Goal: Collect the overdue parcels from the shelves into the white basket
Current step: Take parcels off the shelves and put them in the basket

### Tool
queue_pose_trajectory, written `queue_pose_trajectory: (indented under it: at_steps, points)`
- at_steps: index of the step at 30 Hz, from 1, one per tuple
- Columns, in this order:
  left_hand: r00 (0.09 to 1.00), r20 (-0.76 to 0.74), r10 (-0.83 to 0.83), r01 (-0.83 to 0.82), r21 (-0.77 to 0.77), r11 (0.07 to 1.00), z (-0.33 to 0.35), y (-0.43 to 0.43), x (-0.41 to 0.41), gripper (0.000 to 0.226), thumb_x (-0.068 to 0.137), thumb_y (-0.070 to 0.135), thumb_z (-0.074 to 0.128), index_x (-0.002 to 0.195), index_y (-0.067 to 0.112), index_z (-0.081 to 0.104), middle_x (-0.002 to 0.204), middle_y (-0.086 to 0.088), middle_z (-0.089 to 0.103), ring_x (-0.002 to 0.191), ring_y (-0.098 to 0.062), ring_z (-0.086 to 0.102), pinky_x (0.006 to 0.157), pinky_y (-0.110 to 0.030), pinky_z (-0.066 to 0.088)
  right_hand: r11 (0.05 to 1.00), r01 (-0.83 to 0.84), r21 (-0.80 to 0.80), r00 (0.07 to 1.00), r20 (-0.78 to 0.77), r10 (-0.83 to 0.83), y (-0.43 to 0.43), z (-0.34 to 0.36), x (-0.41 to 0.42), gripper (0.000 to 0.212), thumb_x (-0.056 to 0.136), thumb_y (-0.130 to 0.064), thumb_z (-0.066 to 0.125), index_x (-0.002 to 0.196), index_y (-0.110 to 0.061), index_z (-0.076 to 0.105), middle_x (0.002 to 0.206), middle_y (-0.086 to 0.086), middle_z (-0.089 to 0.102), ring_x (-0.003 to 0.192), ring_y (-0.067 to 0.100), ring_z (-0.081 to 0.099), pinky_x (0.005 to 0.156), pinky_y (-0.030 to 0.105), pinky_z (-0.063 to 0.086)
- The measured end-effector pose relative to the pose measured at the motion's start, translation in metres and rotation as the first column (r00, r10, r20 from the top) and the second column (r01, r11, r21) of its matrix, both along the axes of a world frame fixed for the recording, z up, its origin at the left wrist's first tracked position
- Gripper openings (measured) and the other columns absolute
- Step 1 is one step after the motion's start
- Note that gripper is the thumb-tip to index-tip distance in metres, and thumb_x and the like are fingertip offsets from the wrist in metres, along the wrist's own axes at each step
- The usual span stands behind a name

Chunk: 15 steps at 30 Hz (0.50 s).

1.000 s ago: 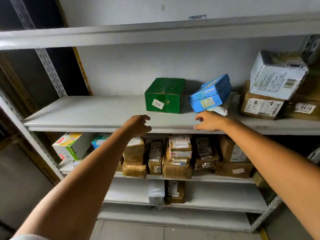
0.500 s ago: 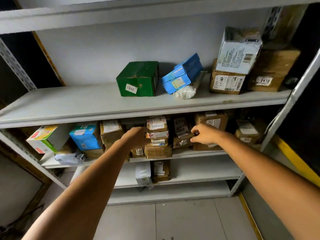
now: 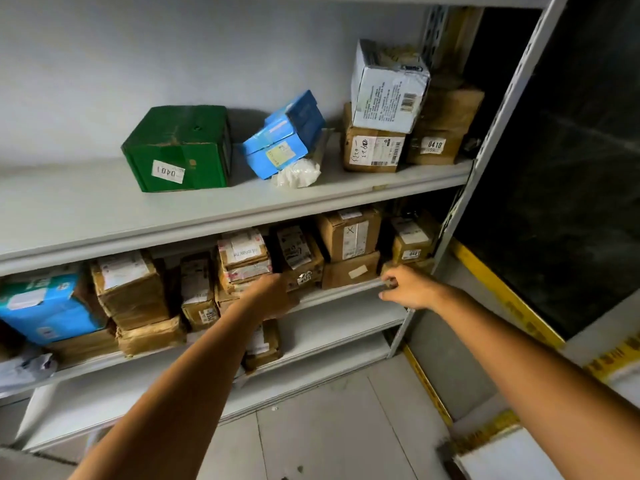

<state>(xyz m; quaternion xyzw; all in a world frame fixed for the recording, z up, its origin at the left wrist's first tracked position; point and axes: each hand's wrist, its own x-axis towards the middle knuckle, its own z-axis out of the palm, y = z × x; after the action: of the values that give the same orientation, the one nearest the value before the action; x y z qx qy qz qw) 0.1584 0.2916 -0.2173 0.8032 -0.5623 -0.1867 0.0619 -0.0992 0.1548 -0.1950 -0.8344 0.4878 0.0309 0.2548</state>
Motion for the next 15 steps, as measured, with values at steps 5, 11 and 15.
queue_pose_trajectory:
  at_steps: [5, 11, 15]
  points:
    - [0.997, -0.052, -0.058, 0.06, 0.025, 0.998, -0.012, -0.023, -0.028, 0.046, 0.091, 0.039, 0.062, 0.135, 0.027, 0.057, 0.133, -0.001, 0.061, 0.115, -0.022, 0.06, 0.098, -0.035, 0.051, 0.994, 0.113, -0.002, 0.993, -0.034, -0.113, -0.004, -0.003, -0.039, 0.054, 0.086, -0.037, 0.07, 0.135, -0.02, 0.056, 0.133, 0.007, 0.06, 0.119, 0.023, 0.058, 0.097, 0.033, 0.048]
    - [0.994, -0.048, -0.097, 0.098, 0.011, 0.995, -0.014, -0.056, -0.063, 0.05, 0.091, 0.039, 0.063, 0.139, 0.027, 0.053, 0.133, -0.003, 0.061, 0.116, -0.024, 0.06, 0.098, -0.035, 0.051, 0.984, 0.174, -0.029, 0.983, -0.054, -0.175, -0.02, -0.012, -0.08, 0.05, 0.086, -0.039, 0.07, 0.132, -0.023, 0.058, 0.131, 0.004, 0.061, 0.119, 0.022, 0.058, 0.094, 0.033, 0.049]
    - [0.994, -0.033, -0.106, 0.107, 0.006, 0.994, -0.017, -0.078, -0.086, 0.047, 0.093, 0.036, 0.063, 0.139, 0.029, 0.053, 0.135, -0.004, 0.059, 0.115, -0.024, 0.059, 0.095, -0.033, 0.05, 0.981, 0.195, -0.025, 0.98, -0.037, -0.196, -0.038, -0.018, -0.103, 0.052, 0.087, -0.035, 0.07, 0.134, -0.021, 0.056, 0.135, 0.007, 0.059, 0.122, 0.023, 0.056, 0.098, 0.036, 0.048]
